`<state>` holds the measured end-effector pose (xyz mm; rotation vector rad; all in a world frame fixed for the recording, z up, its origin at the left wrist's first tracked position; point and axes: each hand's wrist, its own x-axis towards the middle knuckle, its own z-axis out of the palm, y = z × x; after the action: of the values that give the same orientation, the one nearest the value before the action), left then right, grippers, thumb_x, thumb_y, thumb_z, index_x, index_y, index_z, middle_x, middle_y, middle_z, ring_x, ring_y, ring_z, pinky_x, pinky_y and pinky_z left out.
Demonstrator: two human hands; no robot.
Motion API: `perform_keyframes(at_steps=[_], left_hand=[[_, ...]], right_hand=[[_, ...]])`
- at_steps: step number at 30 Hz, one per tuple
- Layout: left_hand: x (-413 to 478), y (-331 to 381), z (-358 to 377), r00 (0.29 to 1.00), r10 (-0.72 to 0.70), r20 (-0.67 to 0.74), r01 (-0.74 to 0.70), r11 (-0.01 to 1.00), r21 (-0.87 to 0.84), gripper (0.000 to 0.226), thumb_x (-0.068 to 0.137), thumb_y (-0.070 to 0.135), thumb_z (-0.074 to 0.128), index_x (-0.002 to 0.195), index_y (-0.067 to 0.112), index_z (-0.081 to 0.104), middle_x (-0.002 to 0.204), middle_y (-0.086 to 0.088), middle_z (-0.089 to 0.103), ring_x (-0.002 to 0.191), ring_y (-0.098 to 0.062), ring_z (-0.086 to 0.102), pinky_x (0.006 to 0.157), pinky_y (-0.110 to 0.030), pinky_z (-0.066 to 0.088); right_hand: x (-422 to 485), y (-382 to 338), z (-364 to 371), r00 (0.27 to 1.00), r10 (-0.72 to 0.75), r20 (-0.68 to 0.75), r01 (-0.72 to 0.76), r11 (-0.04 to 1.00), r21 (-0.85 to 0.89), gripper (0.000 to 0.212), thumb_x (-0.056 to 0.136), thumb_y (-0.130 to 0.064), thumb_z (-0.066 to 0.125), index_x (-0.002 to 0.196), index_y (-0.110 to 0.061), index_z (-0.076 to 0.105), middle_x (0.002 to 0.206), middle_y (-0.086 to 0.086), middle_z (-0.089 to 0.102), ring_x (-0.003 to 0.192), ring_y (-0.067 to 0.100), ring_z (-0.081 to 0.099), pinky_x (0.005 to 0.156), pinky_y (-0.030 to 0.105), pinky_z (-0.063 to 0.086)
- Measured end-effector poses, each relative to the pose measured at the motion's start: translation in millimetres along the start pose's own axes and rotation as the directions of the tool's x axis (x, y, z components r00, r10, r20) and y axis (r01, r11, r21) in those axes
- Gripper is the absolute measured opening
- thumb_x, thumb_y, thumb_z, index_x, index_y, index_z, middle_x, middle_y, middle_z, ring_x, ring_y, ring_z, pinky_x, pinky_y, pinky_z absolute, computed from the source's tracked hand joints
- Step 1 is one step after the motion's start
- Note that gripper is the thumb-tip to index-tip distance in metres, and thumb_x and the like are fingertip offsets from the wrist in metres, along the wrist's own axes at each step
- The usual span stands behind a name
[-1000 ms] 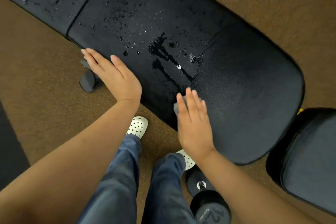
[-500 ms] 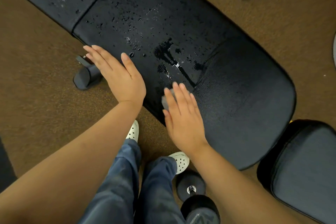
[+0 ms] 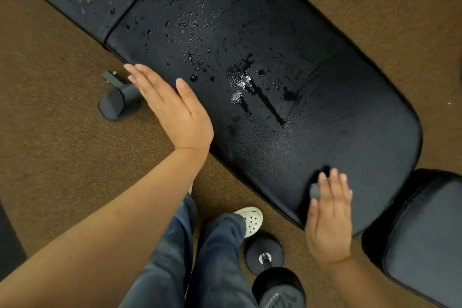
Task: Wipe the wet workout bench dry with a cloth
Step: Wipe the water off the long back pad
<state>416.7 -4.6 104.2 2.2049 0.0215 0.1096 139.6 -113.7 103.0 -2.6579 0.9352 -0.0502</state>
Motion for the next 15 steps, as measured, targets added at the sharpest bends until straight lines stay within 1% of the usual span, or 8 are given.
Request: perform_keyframes(at_steps=[2, 3, 6, 12, 15], left_hand=[[0.3, 0.6, -0.6, 1.0, 0.006, -0.001, -0.006, 1.0, 0.003, 0.061, 0.101, 0.025, 0.025, 0.146, -0.012, 0.006, 0.155, -0.031, -0.001, 0.146, -0.04, 0.0, 0.117, -0.022, -0.002], [0.3, 0.8, -0.9, 1.0, 0.007, 0.0, -0.007, 1.0, 0.004, 0.061, 0.102, 0.024, 0.025, 0.146, -0.012, 0.006, 0.155, -0.031, -0.001, 0.146, -0.04, 0.0, 0.117, -0.022, -0.002], [0.5, 0.8, -1.5, 1.0, 0.008, 0.006, -0.008, 1.0, -0.001, 0.059, 0.102, 0.022, 0.027, 0.146, -0.012, 0.006, 0.155, -0.032, -0.001, 0.146, -0.04, 0.0, 0.119, -0.028, 0.0], [1.1, -0.9, -2.1, 1.0, 0.022, -0.004, -0.022, 1.0, -0.019, 0.059, 0.102, 0.022, 0.025, 0.146, -0.013, 0.008, 0.154, -0.033, 0.002, 0.146, -0.042, 0.003, 0.121, -0.038, 0.004], [2.2, -2.6, -3.5, 1.0, 0.016, 0.007, -0.016, 0.999, -0.041, 0.058, 0.102, 0.023, 0.023, 0.147, -0.012, 0.008, 0.155, -0.032, 0.001, 0.146, -0.04, 0.002, 0.121, -0.036, 0.003]], right_hand=[[23.5, -32.5, 8.2, 0.992, -0.118, 0.033, 0.118, 0.993, -0.012, 0.047, 0.102, -0.028, 0.019, 0.144, -0.008, 0.029, 0.15, 0.013, 0.028, 0.145, 0.024, 0.015, 0.12, 0.036, 0.005], [36.2, -51.0, 12.5, 0.989, -0.145, 0.041, 0.145, 0.989, -0.015, 0.047, 0.102, -0.028, 0.018, 0.145, -0.009, 0.029, 0.15, 0.013, 0.029, 0.144, 0.027, 0.017, 0.119, 0.037, 0.006], [68.0, -102.8, 23.0, 0.986, -0.162, 0.04, 0.163, 0.986, -0.034, 0.049, 0.102, -0.028, 0.017, 0.146, -0.01, 0.029, 0.152, 0.015, 0.031, 0.143, 0.029, 0.019, 0.119, 0.04, 0.006], [104.1, -153.7, 28.8, 0.983, -0.185, 0.009, 0.185, 0.983, -0.016, 0.049, 0.099, -0.024, 0.031, 0.146, -0.01, 0.035, 0.153, 0.012, 0.031, 0.144, 0.026, 0.017, 0.118, 0.041, 0.007], [130.4, -174.9, 28.8, 0.968, -0.251, 0.008, 0.251, 0.968, 0.018, 0.049, 0.099, -0.025, 0.033, 0.146, -0.01, 0.035, 0.154, 0.011, 0.03, 0.144, 0.025, 0.018, 0.117, 0.04, 0.009]])
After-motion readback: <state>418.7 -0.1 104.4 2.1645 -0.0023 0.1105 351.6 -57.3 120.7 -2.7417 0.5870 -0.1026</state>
